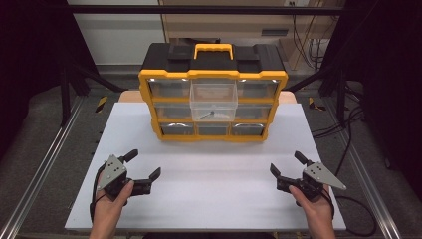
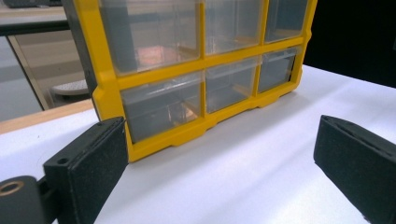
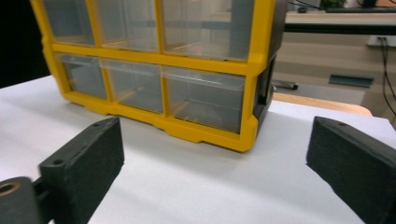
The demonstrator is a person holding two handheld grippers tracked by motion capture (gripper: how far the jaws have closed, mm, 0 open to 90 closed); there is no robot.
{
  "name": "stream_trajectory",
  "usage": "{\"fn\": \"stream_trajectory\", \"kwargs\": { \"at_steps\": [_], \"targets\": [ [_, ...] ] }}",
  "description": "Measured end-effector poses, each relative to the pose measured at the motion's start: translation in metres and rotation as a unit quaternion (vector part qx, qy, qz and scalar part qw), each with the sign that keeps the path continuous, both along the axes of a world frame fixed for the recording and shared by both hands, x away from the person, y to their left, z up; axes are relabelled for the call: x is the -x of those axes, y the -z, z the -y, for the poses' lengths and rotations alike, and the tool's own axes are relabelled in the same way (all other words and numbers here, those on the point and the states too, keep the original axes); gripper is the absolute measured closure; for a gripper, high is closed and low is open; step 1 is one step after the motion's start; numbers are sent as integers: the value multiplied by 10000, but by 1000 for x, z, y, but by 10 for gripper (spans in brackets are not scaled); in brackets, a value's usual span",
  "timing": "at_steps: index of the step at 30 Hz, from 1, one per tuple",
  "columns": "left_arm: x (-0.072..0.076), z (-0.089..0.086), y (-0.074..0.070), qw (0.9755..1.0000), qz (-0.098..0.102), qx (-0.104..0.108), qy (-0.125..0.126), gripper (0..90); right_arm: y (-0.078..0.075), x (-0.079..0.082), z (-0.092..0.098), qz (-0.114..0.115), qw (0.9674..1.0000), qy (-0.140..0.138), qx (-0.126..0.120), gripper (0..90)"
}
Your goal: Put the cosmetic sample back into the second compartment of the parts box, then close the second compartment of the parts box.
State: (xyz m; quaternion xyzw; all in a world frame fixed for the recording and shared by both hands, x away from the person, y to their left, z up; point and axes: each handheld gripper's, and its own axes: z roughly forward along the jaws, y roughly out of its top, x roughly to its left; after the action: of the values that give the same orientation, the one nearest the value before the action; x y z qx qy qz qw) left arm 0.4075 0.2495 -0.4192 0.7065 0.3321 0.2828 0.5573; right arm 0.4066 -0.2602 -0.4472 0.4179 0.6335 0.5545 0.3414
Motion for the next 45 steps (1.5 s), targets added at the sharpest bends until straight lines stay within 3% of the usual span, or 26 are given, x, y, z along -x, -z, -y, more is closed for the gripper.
{"fn": "stream_trajectory", "kwargs": {
  "at_steps": [6,10,17,21,29,30,38,45],
  "targets": [
    [1,-6,11,9999,-99,55,5,29,0,1,-1,-106,9999,57,-5,68],
    [0,-13,11,9993,-77,359,-90,29,-2,2,-2,-111,9999,-19,-65,78],
    [0,-18,12,9993,0,327,-204,30,-3,2,-5,-171,9998,-47,-40,80],
    [0,-17,12,9995,89,207,-241,30,-3,2,-5,-174,9998,-47,-19,78],
    [-1,-18,15,9995,50,180,-263,29,-9,1,-10,-224,9996,-107,-167,84],
    [-1,-18,15,9995,49,155,-271,29,-13,-2,-14,-264,9996,-112,-43,88],
    [-1,-21,14,9993,73,200,-312,29,-36,-16,-28,-342,9989,-168,284,107],
    [-2,-23,15,9992,75,201,-340,29,-50,-22,-42,-397,9979,-272,423,146]
  ]
}}
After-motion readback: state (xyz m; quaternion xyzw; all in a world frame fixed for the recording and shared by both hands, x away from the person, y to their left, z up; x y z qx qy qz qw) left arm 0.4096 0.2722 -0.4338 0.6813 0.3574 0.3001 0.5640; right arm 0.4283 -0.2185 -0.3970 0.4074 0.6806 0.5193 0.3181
